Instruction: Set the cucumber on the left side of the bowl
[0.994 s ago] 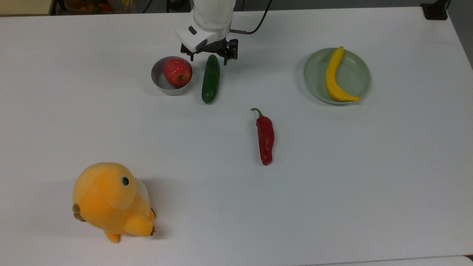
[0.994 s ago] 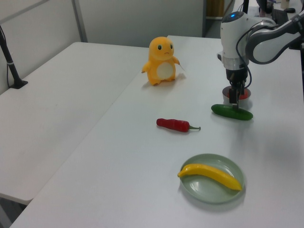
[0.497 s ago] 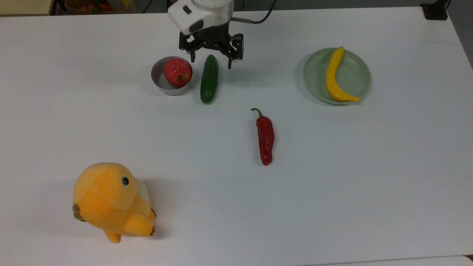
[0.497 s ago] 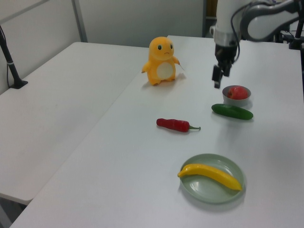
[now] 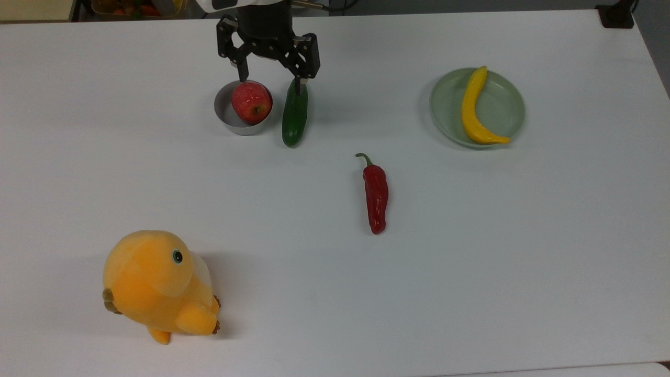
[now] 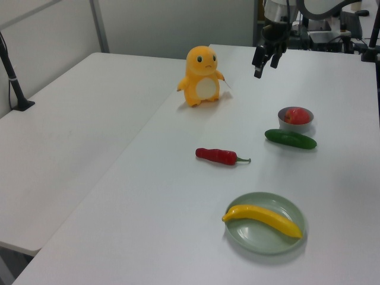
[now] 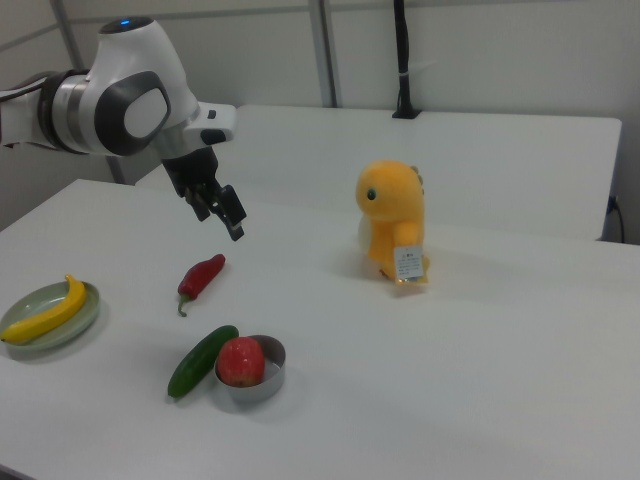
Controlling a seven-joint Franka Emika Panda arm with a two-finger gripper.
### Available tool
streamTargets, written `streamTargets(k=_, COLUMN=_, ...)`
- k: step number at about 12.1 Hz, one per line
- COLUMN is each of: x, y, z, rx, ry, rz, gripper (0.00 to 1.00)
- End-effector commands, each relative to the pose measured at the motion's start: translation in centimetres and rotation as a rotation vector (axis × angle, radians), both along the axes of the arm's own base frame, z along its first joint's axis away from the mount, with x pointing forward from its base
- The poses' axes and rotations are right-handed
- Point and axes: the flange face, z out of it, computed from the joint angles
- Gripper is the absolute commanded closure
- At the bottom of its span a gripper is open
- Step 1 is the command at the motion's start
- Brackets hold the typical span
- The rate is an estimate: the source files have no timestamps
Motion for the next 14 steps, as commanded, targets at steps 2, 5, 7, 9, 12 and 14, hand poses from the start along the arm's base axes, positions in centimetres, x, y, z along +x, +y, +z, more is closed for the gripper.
streamTargets(k=2, x=-0.9, y=0.0, z=-0.3, rx=-0.015, ry=0.087, rz=0.126, gripper=0.0)
streamTargets(k=5, x=-1.1, y=0.0, z=-0.2, rx=-0.009, ry=0.094, rz=0.108, gripper=0.0)
streamTargets(k=7, x=-1.5, y=0.4, z=-1.0, rx=0.002, ry=0.109, rz=0.082, gripper=0.0)
streamTargets(k=9, x=-1.7, y=0.5, z=-1.3, rx=0.0, ry=0.119, rz=0.1, gripper=0.0)
streamTargets(k=12, x=-1.8, y=0.7, z=-1.6, rx=-0.006, ry=0.129, rz=0.13, gripper=0.0)
streamTargets(k=14, x=-1.9, y=0.8, z=-1.6, rx=-0.006, ry=0.129, rz=0.134, gripper=0.0)
